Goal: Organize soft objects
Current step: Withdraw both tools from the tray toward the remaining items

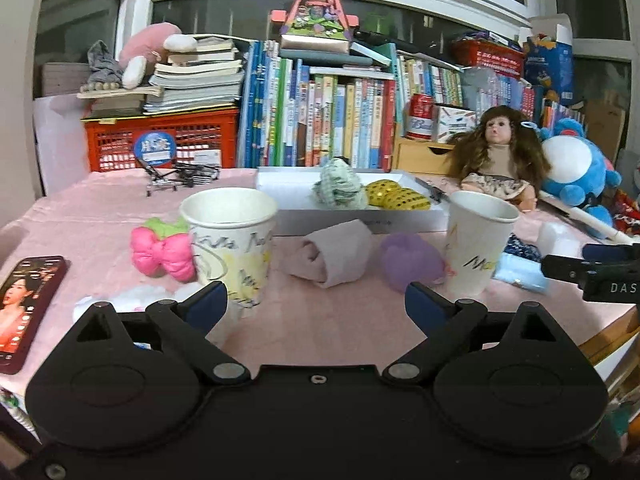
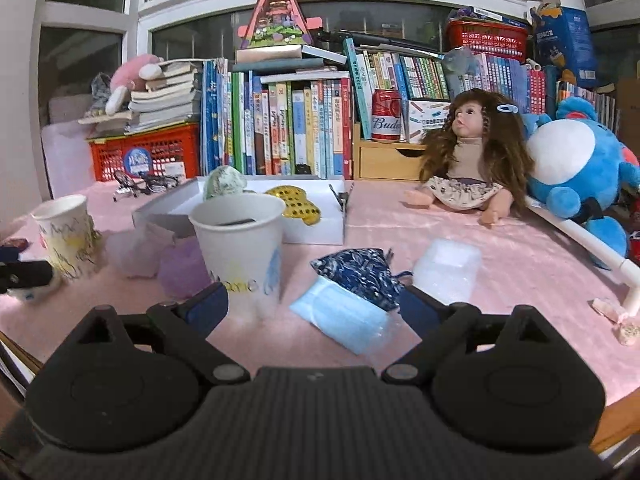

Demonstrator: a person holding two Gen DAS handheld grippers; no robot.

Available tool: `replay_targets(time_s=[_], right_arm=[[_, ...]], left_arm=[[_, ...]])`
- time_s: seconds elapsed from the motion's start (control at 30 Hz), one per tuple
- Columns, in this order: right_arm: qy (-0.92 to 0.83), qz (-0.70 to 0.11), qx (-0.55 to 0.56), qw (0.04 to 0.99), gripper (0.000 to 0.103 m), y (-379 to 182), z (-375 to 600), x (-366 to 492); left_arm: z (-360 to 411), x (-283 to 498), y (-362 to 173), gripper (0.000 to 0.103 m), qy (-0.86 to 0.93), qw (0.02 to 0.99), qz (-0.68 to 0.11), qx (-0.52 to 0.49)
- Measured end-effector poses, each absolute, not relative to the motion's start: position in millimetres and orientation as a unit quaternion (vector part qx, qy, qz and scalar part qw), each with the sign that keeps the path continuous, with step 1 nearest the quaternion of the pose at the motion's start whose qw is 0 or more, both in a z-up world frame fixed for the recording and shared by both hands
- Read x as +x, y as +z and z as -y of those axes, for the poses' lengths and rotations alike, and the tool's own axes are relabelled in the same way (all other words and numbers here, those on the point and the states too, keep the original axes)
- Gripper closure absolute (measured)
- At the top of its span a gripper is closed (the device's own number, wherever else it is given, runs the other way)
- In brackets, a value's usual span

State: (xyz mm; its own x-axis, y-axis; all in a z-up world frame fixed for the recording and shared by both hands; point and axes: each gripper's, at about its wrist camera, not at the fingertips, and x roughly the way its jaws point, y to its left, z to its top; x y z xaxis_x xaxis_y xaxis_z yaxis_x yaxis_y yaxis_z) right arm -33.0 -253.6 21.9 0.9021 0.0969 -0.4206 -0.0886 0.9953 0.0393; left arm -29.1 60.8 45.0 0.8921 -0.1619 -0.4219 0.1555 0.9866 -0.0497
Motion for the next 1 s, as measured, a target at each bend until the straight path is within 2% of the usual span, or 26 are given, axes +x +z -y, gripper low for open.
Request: replay_targets(time_s=[0.5, 1.0], right_arm=[[0.027, -0.235, 0.002, 0.972, 0.002, 4.5, 253.6, -24.2], [0.017, -0.247, -0.018, 0.969, 0.004, -5.5, 245.3, -9.7]], left_arm=[[-94.2, -14.9, 20.8, 0.006, 0.053, 0.973, -0.224, -0.022], [-103.1, -0.4, 0.5, 0.005, 0.084, 0.967, -0.241, -0.017]])
